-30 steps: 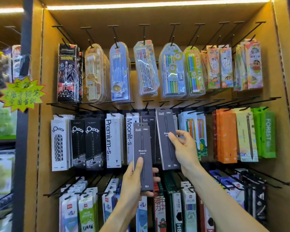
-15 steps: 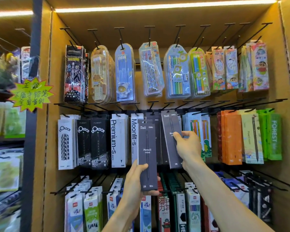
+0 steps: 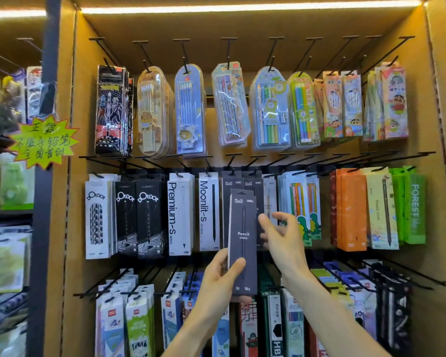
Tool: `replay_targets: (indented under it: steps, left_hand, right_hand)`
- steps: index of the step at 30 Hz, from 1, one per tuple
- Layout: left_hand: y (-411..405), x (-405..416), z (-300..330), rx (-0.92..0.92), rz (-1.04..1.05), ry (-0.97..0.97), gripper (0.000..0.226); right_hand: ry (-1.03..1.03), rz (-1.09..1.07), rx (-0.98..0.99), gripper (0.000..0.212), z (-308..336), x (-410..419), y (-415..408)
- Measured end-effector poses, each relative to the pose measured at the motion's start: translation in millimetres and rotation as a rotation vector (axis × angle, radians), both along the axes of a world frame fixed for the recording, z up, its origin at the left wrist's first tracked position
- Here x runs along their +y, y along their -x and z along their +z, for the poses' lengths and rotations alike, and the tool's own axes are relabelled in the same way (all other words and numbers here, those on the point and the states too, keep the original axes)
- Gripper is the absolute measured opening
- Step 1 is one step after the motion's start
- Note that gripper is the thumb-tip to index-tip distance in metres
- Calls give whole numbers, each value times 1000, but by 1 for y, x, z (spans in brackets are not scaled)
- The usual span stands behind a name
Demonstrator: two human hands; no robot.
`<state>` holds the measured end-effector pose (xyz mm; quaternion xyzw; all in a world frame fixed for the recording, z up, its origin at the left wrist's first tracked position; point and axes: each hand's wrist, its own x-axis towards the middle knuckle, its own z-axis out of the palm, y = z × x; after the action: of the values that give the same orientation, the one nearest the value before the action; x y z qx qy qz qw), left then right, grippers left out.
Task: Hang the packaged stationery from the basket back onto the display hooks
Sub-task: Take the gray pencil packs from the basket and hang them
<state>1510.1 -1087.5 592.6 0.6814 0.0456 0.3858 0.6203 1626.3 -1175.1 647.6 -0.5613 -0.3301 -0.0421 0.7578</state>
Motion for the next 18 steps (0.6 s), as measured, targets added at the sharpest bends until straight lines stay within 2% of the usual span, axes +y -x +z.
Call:
replay_targets:
  steps: [2, 9, 18]
  left_hand:
    - [-9, -4, 4, -8, -13, -13, 23]
    - [-38, -14, 44, -51, -43, -57, 20]
    - [-52, -14, 50, -48, -74, 18, 21]
  right_hand:
    - [-17, 64, -67, 40, -8, -9, 12]
    - [-64, -67, -203, 29, 28, -12, -11]
    - [68, -102, -314, 31, 42, -5, -32]
